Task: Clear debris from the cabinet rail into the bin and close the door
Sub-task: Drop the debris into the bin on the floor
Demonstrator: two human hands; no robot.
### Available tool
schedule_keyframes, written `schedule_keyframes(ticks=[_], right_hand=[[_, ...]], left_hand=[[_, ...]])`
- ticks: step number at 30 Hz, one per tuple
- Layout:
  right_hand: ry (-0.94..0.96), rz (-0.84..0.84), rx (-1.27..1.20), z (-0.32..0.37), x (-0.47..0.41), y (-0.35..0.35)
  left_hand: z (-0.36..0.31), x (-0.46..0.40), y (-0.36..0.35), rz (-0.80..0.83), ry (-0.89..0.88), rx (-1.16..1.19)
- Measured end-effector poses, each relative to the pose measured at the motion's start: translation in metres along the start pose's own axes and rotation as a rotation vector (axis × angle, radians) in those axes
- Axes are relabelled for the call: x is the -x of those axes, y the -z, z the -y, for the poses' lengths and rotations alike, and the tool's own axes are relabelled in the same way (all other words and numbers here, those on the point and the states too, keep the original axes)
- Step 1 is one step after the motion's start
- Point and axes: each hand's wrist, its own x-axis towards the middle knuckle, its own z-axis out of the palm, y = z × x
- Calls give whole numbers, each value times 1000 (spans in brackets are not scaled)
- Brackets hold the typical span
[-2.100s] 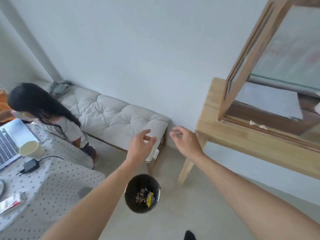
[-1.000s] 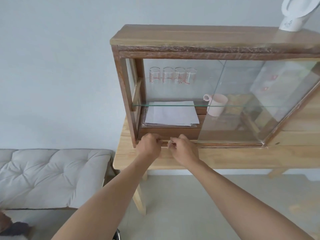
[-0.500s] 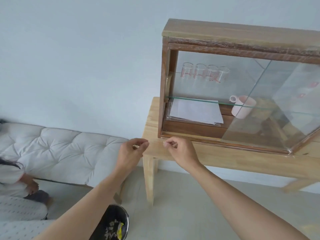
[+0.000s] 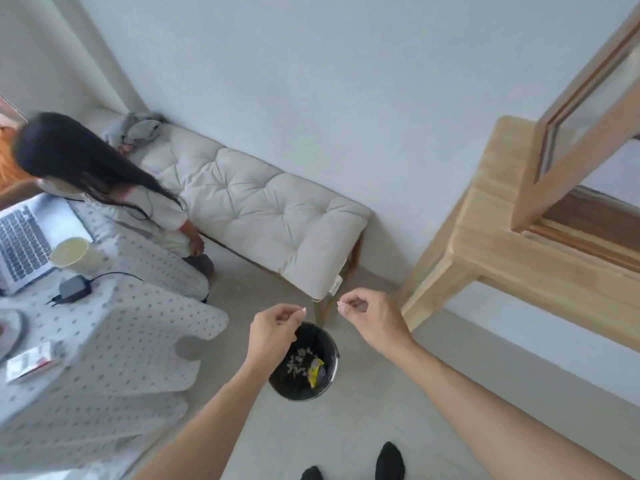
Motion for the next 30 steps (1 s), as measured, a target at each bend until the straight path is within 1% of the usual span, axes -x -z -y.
schedule_keyframes(ticks=[4,9,13,16,20,23,26,30], right_hand=[[-112,140,76,-76,-23,-75],[-183,290,167,-166,-54,-168],[-188,372,202,-208,-71,-221],[-208,376,207,-225,-77,-238],[-216,339,206,-219,-69,-223],[-200,322,198,-190,-60,-190],[-162,269,191,-141,-54,-147],[-89,138,155,-61,-44,-80]], left_hand=[[115,-20,-22,-10,174,-26],[233,-54,-70,-39,297,-94],[284,-84,-100,-45,296,-123],[301,-96,-109,-37,290,-117],[287,-87,-98,3,273,-166],[248,-72,-78,78,173,-298],[189,-59,-52,97,75,-379],[88,-41,-13,64,-41,-410]])
